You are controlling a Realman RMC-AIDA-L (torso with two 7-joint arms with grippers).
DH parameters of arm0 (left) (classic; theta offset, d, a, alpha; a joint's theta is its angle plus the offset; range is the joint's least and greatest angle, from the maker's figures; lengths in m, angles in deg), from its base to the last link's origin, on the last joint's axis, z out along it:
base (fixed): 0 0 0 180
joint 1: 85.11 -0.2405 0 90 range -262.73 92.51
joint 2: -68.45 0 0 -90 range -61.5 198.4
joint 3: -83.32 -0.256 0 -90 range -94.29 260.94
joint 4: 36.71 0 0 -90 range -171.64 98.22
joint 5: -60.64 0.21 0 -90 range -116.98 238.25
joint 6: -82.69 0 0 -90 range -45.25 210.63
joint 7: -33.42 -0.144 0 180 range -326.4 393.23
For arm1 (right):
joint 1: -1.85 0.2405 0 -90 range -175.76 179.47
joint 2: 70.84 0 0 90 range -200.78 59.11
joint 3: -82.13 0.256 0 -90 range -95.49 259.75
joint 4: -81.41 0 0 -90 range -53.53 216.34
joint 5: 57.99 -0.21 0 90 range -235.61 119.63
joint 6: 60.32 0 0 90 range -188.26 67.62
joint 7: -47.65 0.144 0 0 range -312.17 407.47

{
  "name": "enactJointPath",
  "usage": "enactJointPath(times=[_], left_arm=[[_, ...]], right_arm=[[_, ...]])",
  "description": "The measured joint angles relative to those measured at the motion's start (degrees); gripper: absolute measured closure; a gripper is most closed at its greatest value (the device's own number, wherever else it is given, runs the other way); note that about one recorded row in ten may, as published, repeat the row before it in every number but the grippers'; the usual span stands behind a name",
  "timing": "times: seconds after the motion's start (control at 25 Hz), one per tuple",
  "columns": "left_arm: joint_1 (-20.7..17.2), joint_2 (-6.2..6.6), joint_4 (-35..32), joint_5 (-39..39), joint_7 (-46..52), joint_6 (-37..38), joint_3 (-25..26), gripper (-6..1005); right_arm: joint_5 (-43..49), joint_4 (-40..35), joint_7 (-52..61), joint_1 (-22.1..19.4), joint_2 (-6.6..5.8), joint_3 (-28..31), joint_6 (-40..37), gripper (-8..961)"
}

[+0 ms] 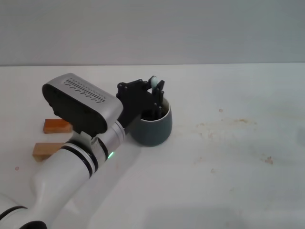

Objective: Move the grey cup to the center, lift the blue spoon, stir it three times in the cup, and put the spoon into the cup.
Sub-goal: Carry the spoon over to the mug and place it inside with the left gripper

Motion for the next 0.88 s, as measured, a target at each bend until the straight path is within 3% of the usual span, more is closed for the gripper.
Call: enactJointPath(times=[0.48, 0.68, 0.88], left_arm=[[-5.9, 0.69, 1.8, 0.5, -0.4, 0.6, 1.8, 854], [-10.1, 1.47, 6.1, 0.9, -0.5, -0.3, 0.9, 854], [-12.4, 1.09, 9.9, 3.8, -0.5, -2.0, 0.7, 854]], right_arm=[[0.1, 1.4, 0.0, -0.6, -0.06, -0.4, 0.0, 922], [0.1, 1.7, 0.0, -0.6, -0.06, -0.7, 0.1, 922], [0.1, 1.4, -0.1, -0.3, -0.06, -0.8, 0.1, 922]])
